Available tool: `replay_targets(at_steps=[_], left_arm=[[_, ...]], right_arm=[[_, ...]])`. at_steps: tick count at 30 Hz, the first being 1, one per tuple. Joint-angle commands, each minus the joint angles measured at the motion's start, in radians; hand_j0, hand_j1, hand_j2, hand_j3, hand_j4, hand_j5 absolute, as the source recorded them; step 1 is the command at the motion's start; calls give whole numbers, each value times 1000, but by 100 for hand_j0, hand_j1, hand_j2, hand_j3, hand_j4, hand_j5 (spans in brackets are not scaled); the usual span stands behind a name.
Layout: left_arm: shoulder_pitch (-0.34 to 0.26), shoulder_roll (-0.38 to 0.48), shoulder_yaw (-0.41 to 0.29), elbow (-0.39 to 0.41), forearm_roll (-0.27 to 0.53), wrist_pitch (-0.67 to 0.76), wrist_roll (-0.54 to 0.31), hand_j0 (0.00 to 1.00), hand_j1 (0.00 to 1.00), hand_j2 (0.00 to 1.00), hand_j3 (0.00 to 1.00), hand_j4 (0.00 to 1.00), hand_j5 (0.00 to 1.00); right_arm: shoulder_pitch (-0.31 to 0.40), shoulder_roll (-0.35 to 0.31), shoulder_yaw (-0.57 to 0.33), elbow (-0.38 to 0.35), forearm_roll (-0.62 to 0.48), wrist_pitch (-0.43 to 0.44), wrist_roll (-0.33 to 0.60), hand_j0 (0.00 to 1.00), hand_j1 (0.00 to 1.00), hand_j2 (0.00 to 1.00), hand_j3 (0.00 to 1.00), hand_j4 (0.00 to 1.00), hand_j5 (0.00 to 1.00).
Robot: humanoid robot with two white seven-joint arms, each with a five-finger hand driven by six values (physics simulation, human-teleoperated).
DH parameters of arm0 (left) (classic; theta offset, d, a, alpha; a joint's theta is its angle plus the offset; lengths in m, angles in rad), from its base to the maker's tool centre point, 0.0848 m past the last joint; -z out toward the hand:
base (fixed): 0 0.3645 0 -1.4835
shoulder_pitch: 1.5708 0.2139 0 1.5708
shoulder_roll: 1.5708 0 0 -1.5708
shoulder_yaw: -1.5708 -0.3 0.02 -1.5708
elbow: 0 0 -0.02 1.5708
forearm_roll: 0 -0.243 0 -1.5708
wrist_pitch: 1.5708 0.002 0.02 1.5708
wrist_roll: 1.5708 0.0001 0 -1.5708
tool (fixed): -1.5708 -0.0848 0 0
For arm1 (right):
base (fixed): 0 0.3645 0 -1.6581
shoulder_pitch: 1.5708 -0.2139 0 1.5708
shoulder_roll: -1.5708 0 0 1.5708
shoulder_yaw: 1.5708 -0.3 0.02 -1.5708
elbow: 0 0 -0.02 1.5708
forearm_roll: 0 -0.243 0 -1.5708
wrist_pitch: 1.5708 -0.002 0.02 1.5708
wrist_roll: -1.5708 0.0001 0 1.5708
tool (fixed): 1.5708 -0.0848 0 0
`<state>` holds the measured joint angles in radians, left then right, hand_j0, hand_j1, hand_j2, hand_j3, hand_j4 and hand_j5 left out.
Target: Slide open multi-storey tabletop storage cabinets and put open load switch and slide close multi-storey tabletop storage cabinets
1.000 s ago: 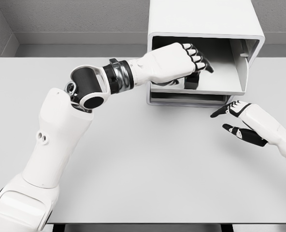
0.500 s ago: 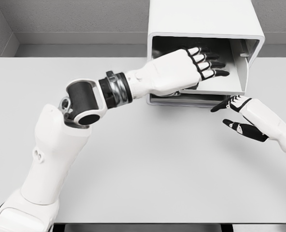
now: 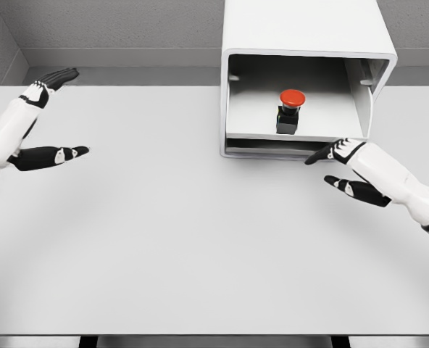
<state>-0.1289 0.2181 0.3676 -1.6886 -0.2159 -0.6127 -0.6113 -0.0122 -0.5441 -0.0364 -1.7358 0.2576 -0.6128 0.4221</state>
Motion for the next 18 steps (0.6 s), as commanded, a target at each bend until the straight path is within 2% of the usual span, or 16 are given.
replay_targets(at_steps=[1, 5, 9, 18], left_arm=[[2, 9, 60, 128, 27, 2, 0, 100, 100, 100, 100, 100, 100], [23, 7, 56, 220, 20, 2, 0, 100, 100, 100, 100, 100, 100], [51, 14, 57, 259, 18, 2, 0, 100, 100, 100, 100, 100, 100], [48, 17, 56, 268, 18, 2, 0, 100, 100, 100, 100, 100, 100]], right_arm=[[-6, 0, 29, 18, -6, 2, 0, 64, 64, 64, 64, 64, 64], [-15, 0, 39, 32, -8, 2, 18, 64, 64, 64, 64, 64, 64], [-22, 1, 41, 45, -8, 2, 18, 64, 64, 64, 64, 64, 64], [-94, 27, 96, 107, 5, 2, 20, 64, 64, 64, 64, 64, 64]])
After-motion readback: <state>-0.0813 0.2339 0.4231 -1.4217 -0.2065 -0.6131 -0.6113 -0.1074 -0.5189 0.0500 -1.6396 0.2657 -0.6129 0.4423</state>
